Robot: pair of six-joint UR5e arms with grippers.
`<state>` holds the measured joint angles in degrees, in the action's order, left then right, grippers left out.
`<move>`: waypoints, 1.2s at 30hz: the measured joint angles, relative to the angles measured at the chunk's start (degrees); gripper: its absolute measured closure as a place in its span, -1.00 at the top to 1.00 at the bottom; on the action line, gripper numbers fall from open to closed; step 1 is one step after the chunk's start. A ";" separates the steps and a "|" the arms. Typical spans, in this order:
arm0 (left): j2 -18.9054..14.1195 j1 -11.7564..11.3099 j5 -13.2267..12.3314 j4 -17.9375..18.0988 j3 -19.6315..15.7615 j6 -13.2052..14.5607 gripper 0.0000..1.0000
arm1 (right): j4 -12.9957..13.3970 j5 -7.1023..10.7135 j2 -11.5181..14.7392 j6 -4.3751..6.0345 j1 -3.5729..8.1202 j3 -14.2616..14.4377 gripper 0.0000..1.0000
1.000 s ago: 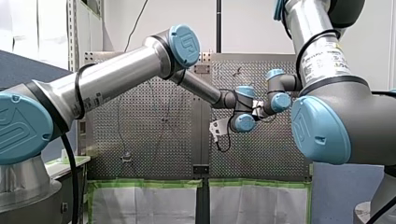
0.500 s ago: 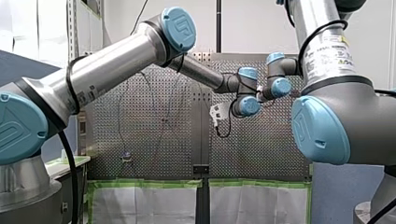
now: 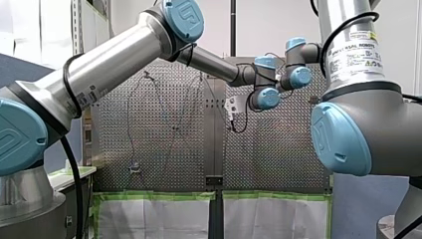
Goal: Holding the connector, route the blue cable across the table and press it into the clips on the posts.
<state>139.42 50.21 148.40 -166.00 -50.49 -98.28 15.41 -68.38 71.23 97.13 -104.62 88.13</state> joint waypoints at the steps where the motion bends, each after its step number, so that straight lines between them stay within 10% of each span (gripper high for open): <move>1: -0.37 0.04 0.05 0.32 0.00 0.54 -1.00 | -0.01 0.01 0.40 0.17 -0.03 0.00 -1.00; 36: -5.04 -0.72 0.32 4.15 0.30 4.39 -1.00 | -0.67 -0.20 6.35 2.01 0.11 1.45 -1.00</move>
<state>134.38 49.50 148.72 -161.85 -50.19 -93.90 14.74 -68.58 77.58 99.14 -104.51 89.58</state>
